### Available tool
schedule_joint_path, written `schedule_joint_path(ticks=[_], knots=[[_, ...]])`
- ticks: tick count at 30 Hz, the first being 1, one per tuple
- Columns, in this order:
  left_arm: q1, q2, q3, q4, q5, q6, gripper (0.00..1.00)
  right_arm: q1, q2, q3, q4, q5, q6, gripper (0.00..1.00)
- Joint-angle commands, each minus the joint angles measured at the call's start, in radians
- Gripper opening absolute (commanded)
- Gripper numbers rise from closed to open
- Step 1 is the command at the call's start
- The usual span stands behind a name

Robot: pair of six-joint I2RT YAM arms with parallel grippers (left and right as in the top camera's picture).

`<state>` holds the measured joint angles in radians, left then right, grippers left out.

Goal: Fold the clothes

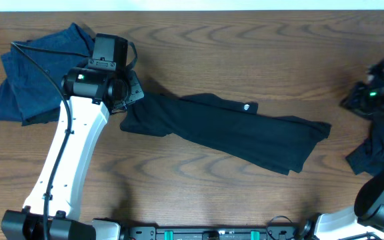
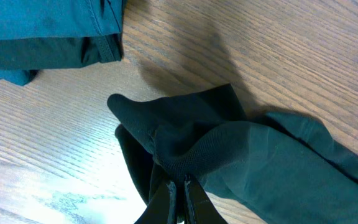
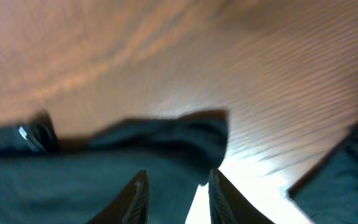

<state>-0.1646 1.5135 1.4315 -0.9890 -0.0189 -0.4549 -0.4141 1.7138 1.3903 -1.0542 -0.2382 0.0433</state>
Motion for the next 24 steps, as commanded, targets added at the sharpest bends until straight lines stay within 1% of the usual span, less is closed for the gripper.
schedule_joint_path(ticks=[1,3,6,8,10,12,15,18,19,21,22,24], knots=[[0.006,-0.014,-0.006,0.005,-0.024,0.017,0.06,0.061,0.033,-0.077,0.008,0.058,-0.032,0.31],[0.006,-0.014,-0.006,0.030,-0.024,0.017,0.06,0.087,0.041,-0.118,0.030,0.058,-0.021,0.34],[0.006,-0.014,-0.006,0.082,-0.024,0.017,0.07,0.128,0.042,-0.194,0.103,0.058,-0.014,0.44],[0.006,-0.014,-0.006,0.119,-0.024,0.017,0.06,0.152,0.042,-0.237,0.151,0.055,-0.008,0.48],[0.006,-0.013,-0.006,0.160,-0.024,0.017,0.06,0.181,0.042,-0.282,0.199,0.055,-0.003,0.50],[0.006,-0.011,-0.006,0.196,-0.024,0.017,0.06,0.205,0.042,-0.324,0.238,0.055,0.002,0.50],[0.006,0.004,-0.006,0.240,-0.024,0.017,0.06,0.228,0.042,-0.376,0.286,0.057,0.008,0.43],[0.006,0.035,-0.006,0.259,-0.024,0.017,0.06,0.239,0.042,-0.413,0.329,0.059,0.025,0.40],[0.006,0.046,-0.006,0.259,-0.024,0.017,0.06,0.240,0.042,-0.420,0.338,0.060,0.032,0.35],[0.006,0.071,-0.006,0.258,-0.024,0.017,0.06,0.240,0.042,-0.432,0.358,0.091,0.063,0.10],[0.006,0.085,-0.006,0.258,-0.023,0.017,0.06,0.240,0.042,-0.433,0.369,0.117,0.090,0.03],[0.006,0.105,-0.006,0.260,-0.024,0.017,0.06,0.240,0.042,-0.432,0.402,0.158,0.139,0.01]])
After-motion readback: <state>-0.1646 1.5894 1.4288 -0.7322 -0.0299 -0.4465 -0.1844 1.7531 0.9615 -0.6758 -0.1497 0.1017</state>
